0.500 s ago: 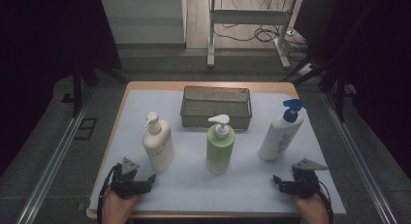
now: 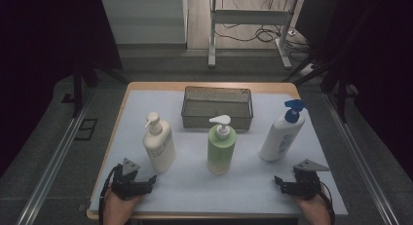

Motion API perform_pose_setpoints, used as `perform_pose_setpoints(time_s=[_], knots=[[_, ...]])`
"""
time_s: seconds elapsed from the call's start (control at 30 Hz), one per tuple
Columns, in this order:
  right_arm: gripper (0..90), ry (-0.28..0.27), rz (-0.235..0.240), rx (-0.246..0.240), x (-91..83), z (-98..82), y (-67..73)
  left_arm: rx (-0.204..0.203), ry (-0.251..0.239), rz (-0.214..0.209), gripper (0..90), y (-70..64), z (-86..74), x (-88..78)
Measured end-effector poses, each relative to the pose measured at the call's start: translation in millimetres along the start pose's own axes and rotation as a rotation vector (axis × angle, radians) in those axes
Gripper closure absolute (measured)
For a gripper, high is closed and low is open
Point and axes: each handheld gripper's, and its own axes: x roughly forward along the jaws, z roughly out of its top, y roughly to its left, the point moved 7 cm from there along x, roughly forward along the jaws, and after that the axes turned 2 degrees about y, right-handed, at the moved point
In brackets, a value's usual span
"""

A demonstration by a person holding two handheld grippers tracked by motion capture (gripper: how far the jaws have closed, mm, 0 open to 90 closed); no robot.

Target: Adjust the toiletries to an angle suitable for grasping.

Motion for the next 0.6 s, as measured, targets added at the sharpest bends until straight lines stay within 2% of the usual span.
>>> perform_pose_setpoints(time_s=[0.6], knots=[[14.6,0.009,0.009,-0.003,-0.6,0.6,-0.2,-0.001,-0.001,0.000,12.2,-0.1,-0.1,0.0]])
